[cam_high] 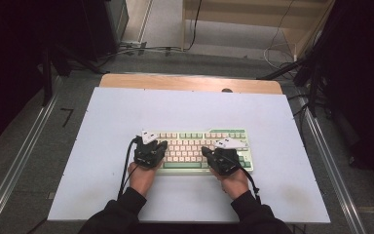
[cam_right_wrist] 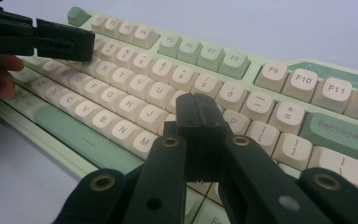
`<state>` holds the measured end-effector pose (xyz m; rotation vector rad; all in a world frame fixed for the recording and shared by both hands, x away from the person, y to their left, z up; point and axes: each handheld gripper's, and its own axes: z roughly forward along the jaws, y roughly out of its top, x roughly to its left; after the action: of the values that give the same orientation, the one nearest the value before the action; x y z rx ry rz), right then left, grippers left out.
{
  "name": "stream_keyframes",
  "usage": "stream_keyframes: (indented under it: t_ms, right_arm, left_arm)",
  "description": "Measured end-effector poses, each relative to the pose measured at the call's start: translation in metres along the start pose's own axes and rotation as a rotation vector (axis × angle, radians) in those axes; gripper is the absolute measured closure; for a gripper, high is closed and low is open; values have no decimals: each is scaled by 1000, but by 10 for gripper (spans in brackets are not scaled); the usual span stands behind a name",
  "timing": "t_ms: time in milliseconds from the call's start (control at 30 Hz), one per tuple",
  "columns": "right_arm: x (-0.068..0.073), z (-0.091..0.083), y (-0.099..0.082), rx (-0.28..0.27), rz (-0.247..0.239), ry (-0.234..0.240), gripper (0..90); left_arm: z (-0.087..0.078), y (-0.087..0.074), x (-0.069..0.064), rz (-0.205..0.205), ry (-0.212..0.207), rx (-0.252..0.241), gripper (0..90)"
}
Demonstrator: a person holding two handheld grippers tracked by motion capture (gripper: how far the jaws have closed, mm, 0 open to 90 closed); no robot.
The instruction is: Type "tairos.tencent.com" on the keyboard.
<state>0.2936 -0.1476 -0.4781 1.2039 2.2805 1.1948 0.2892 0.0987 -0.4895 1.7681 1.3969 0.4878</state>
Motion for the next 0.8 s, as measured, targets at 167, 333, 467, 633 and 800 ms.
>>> stream_keyframes:
  t_ms: [167, 333, 467, 633, 800]
  right_arm:
    - [0, 0, 0, 0, 1, -1, 872]
    - [0, 0, 0, 2, -1, 0, 872]
    - [1, 0, 0, 1, 0, 4, 872]
    - [4, 2, 1, 4, -5, 17, 873]
    - [12, 8, 2, 10, -15, 36, 873]
  left_arm:
    - [2, -1, -1, 9, 2, 6, 900]
    - [3, -1, -1, 7, 1, 15, 900]
    - [-2, 0, -2, 5, -2, -16, 900]
    - [-4, 1, -2, 3, -7, -17, 900]
    - [-6, 1, -2, -2, -8, -23, 900]
